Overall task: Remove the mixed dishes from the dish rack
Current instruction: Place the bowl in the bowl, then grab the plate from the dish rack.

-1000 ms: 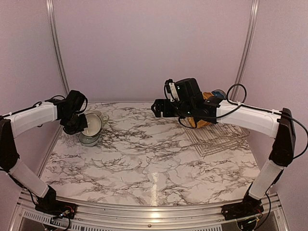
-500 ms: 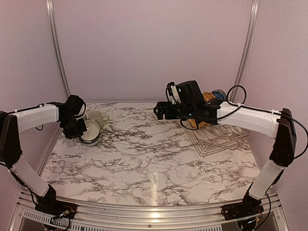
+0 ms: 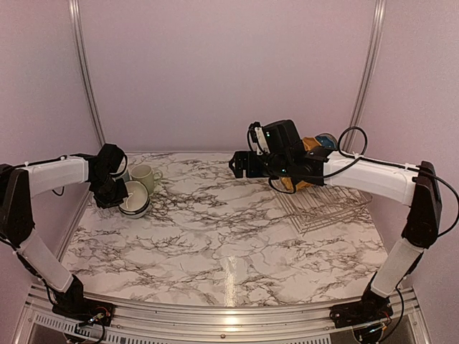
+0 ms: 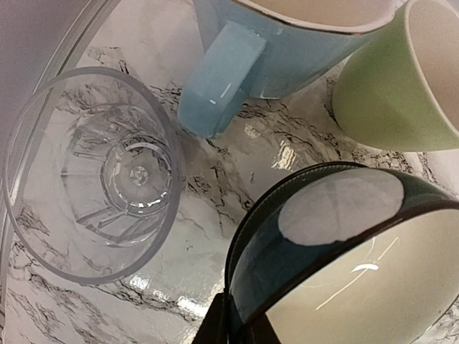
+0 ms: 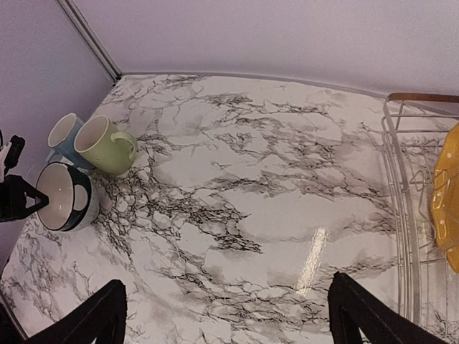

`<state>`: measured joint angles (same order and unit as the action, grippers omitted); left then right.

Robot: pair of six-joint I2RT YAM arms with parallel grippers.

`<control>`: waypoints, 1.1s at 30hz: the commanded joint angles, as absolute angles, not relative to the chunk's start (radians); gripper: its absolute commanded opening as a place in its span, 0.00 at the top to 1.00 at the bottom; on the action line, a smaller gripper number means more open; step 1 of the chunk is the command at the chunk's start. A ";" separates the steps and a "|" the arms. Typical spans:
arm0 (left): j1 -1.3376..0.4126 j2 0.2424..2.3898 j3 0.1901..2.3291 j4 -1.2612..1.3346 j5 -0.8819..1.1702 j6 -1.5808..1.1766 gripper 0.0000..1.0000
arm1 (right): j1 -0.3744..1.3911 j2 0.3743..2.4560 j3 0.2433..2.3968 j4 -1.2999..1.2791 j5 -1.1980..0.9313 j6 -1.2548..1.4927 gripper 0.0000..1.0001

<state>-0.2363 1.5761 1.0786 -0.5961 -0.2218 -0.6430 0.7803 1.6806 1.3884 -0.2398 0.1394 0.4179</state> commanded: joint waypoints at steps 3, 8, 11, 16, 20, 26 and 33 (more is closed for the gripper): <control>-0.233 1.564 1.085 -0.594 -0.249 -0.621 0.84 | 0.767 1.652 1.384 -0.232 0.143 0.420 0.06; -0.233 1.530 1.095 -0.601 -0.241 -0.610 0.73 | 0.758 1.649 1.391 -0.250 0.169 0.400 0.05; -0.233 1.503 1.100 -0.602 -0.225 -0.594 0.63 | 0.746 1.641 1.390 -0.273 0.196 0.377 0.03; -0.233 1.437 1.114 -0.601 -0.185 -0.558 0.46 | 0.697 1.613 1.369 -0.305 0.253 0.335 0.01; -0.233 1.365 1.114 -0.562 -0.120 -0.519 0.36 | 0.602 1.606 1.385 -0.384 0.332 0.316 0.02; -0.233 1.219 1.056 -0.422 0.026 -0.497 0.28 | 0.395 1.632 1.380 -0.422 0.270 0.286 0.03; -0.236 1.155 0.994 -0.298 0.199 -0.511 0.15 | 0.265 1.717 1.405 -0.406 0.132 0.228 0.06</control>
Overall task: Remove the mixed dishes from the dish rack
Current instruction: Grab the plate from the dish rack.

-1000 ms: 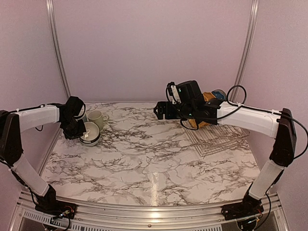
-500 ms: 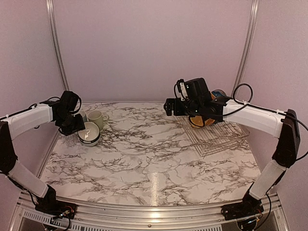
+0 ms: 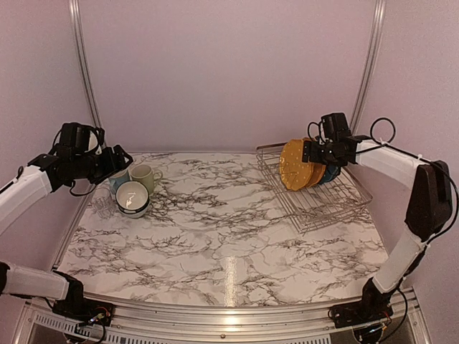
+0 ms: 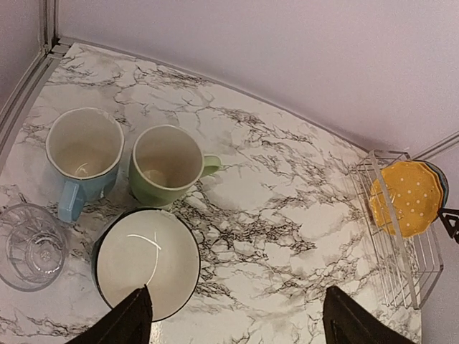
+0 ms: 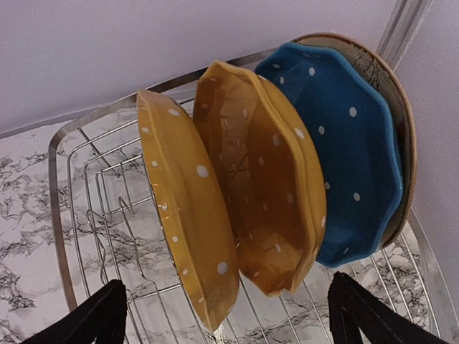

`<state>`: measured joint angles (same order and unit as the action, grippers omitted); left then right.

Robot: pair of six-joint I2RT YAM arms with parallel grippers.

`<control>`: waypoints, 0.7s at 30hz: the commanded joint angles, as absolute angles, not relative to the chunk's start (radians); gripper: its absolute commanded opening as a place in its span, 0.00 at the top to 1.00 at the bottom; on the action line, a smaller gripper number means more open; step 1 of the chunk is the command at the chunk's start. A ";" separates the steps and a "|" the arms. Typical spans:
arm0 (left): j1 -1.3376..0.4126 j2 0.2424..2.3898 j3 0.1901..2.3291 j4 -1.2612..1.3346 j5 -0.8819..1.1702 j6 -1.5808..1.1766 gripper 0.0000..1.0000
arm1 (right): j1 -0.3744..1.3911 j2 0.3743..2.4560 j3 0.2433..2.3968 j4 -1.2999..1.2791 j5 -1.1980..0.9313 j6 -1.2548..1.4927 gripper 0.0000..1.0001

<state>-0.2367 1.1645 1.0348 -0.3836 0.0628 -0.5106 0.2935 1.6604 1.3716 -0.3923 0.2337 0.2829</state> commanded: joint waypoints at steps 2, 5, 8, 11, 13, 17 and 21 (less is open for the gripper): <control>-0.240 1.164 0.990 -0.295 0.244 -0.509 0.13 | 0.253 1.745 1.428 -0.410 0.110 0.218 0.08; -0.252 1.164 0.984 -0.288 0.268 -0.506 0.13 | 0.249 1.766 1.453 -0.413 0.099 0.208 0.12; -0.264 1.151 0.980 -0.270 0.271 -0.510 0.13 | 0.248 1.774 1.457 -0.397 0.092 0.206 0.15; -0.271 1.144 0.986 -0.261 0.274 -0.519 0.13 | 0.247 1.790 1.465 -0.394 0.110 0.205 0.16; -0.276 1.144 0.993 -0.259 0.280 -0.523 0.13 | 0.247 1.807 1.478 -0.399 0.104 0.207 0.17; -0.289 1.136 1.002 -0.259 0.278 -0.525 0.12 | 0.247 1.826 1.496 -0.402 0.071 0.220 0.22; -0.295 1.127 0.995 -0.264 0.269 -0.527 0.13 | 0.247 1.798 1.490 -0.428 0.112 0.220 0.22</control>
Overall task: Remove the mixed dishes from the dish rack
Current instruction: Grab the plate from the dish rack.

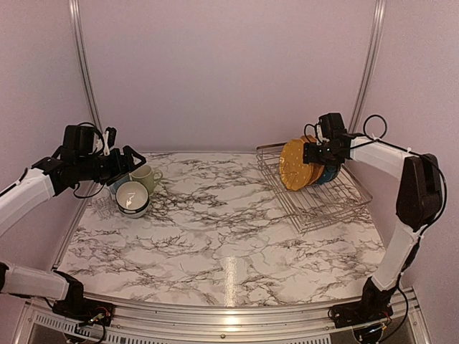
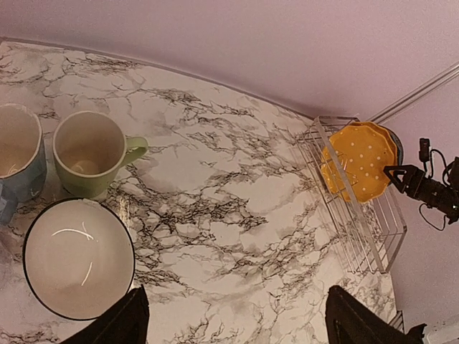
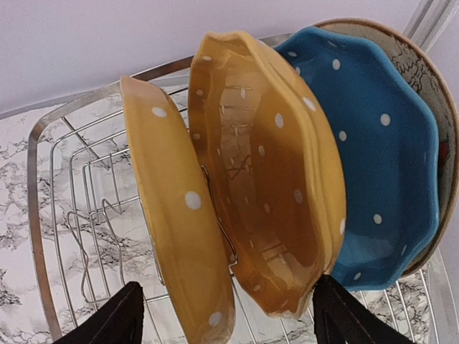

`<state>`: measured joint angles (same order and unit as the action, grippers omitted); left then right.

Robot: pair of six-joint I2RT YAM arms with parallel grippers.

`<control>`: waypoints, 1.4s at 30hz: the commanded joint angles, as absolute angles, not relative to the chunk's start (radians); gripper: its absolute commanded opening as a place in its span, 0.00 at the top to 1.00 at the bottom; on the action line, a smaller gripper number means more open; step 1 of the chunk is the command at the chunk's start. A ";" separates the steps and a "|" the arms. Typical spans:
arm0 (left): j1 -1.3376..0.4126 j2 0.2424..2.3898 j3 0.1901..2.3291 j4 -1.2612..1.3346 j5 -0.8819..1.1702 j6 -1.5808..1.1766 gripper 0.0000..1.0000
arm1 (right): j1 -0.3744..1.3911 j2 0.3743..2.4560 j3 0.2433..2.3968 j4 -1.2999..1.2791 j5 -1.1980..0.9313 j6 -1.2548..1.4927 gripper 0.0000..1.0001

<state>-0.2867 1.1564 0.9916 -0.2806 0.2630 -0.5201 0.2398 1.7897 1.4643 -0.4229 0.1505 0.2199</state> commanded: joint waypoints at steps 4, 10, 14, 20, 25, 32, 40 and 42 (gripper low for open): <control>-0.298 1.128 0.984 -0.257 0.264 -0.531 0.12 | 0.251 1.740 1.467 -0.443 0.143 0.214 0.17; -0.309 1.157 0.993 -0.229 0.274 -0.539 0.12 | 0.262 1.664 1.425 -0.422 0.119 0.212 0.14; -0.323 1.175 1.009 -0.228 0.274 -0.538 0.13 | 0.261 1.701 1.438 -0.416 0.109 0.209 0.18; -0.335 1.161 1.019 -0.249 0.259 -0.532 0.12 | 0.259 1.771 1.487 -0.397 0.099 0.196 0.25; -0.336 1.149 1.019 -0.261 0.248 -0.529 0.12 | 0.247 1.820 1.514 -0.375 0.089 0.188 0.30; -0.337 1.135 1.026 -0.263 0.220 -0.532 0.12 | 0.235 1.871 1.532 -0.341 0.034 0.197 0.41; -0.337 1.139 1.023 -0.268 0.229 -0.531 0.12 | 0.215 1.904 1.533 -0.317 -0.033 0.208 0.58; -0.337 1.135 1.018 -0.270 0.224 -0.529 0.12 | 0.212 1.901 1.526 -0.306 -0.039 0.200 0.59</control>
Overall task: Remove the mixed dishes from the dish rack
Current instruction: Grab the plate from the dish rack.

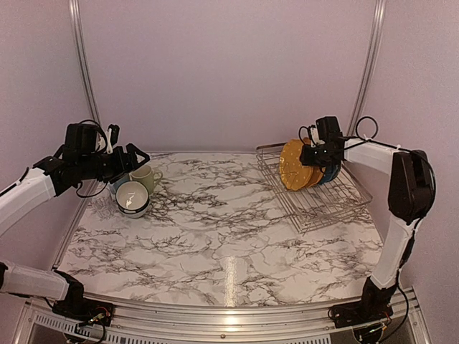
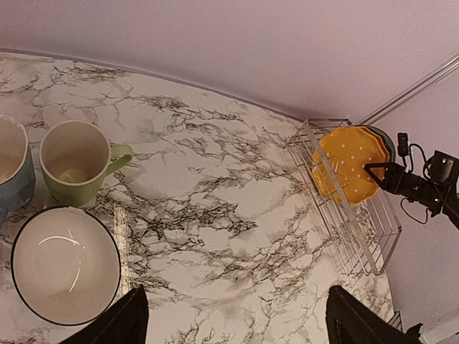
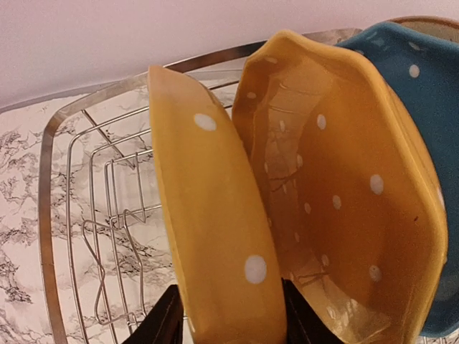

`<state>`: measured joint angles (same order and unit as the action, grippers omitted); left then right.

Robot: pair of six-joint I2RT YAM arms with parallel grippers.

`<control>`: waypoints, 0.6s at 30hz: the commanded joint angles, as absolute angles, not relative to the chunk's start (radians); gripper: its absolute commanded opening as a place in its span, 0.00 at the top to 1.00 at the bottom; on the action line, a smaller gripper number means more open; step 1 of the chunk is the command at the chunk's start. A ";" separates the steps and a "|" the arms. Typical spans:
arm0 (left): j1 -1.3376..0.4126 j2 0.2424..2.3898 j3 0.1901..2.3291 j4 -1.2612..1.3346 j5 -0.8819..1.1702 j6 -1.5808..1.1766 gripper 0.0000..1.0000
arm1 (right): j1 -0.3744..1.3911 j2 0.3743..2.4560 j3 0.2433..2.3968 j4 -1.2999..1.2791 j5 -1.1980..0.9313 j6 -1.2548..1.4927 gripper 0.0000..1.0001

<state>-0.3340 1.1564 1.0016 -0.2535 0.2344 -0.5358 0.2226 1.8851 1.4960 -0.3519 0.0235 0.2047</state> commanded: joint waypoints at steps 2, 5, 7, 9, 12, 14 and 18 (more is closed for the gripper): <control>-0.337 1.131 1.010 -0.271 0.221 -0.529 0.12 | 0.209 1.903 1.525 -0.297 -0.035 0.192 0.60; -0.337 1.131 1.003 -0.268 0.221 -0.529 0.12 | 0.210 1.922 1.546 -0.310 -0.028 0.189 0.65; -0.337 1.130 1.003 -0.271 0.223 -0.531 0.12 | 0.211 1.923 1.551 -0.308 -0.033 0.191 0.65; -0.337 1.127 1.002 -0.270 0.222 -0.531 0.12 | 0.209 1.918 1.552 -0.305 -0.038 0.195 0.69; -0.337 1.125 1.003 -0.274 0.219 -0.531 0.12 | 0.210 1.906 1.558 -0.318 -0.039 0.199 0.74; -0.338 1.123 1.001 -0.275 0.219 -0.531 0.12 | 0.210 1.892 1.556 -0.322 -0.031 0.201 0.78; -0.339 1.126 0.997 -0.269 0.223 -0.533 0.12 | 0.212 1.866 1.559 -0.333 -0.021 0.191 0.89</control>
<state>-0.3344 1.1481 1.0012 -0.2584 0.2264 -0.5358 0.2031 1.9057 1.5093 -0.3386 0.0090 0.1429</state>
